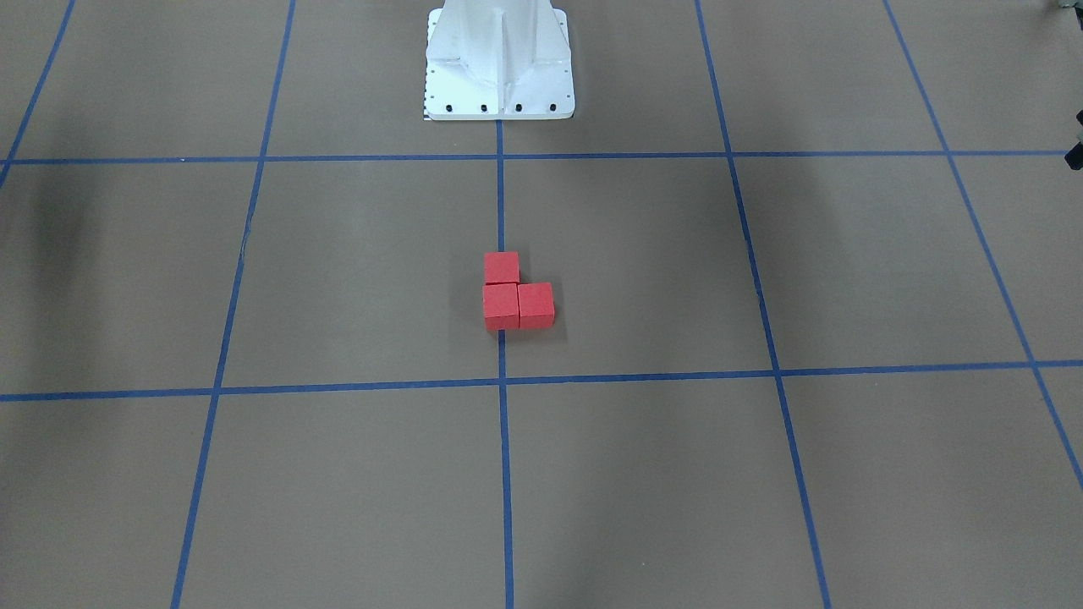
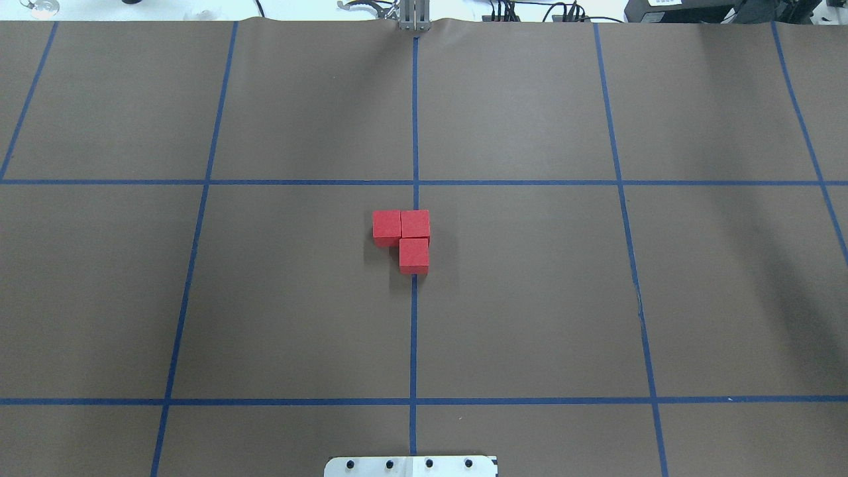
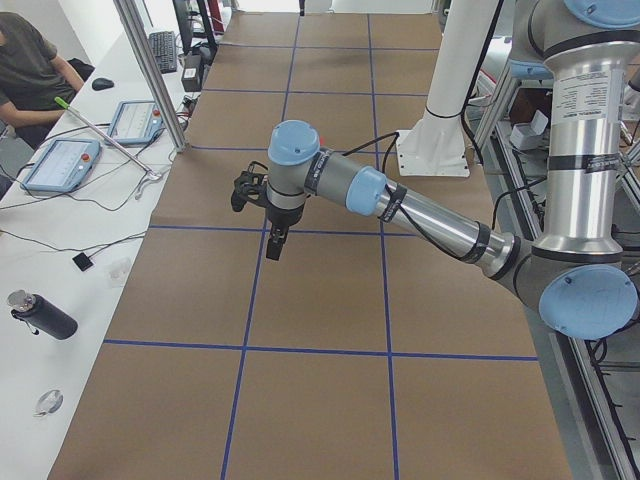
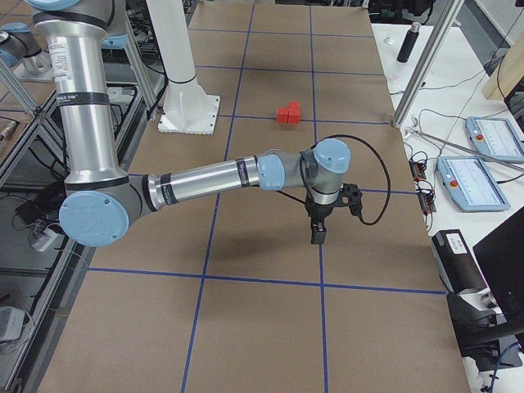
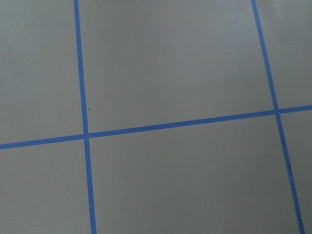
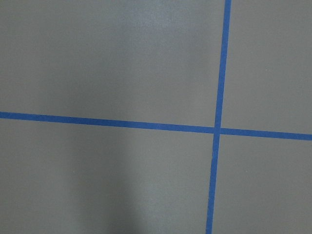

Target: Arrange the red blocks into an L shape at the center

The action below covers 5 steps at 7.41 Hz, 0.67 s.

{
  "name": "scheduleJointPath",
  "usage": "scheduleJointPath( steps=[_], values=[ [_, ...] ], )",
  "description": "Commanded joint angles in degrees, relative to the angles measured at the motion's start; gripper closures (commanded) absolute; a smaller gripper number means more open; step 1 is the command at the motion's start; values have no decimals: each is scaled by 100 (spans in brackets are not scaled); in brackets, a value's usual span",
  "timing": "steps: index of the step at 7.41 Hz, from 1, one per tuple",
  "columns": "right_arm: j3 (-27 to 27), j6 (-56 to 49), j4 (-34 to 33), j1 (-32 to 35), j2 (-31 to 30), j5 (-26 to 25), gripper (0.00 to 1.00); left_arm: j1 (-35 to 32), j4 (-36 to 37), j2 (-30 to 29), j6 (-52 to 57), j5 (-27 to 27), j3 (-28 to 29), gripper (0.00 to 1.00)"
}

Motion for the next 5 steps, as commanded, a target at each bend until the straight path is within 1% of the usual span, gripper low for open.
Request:
scheduleJointPath(
  steps=[1,3,4,5],
  values=[
    [-25,16,0,-2,54,18,0,0,-1,-42,2,0,-58,0],
    [36,16,96,-2,72,27,0,0,-19,-42,2,0,-5,0],
    [-24,25,558,-2,37,36,0,0,-19,-42,2,0,-5,0],
    [-121,25,711,-2,19,44,0,0,-19,-42,2,0,-5,0]
  ],
)
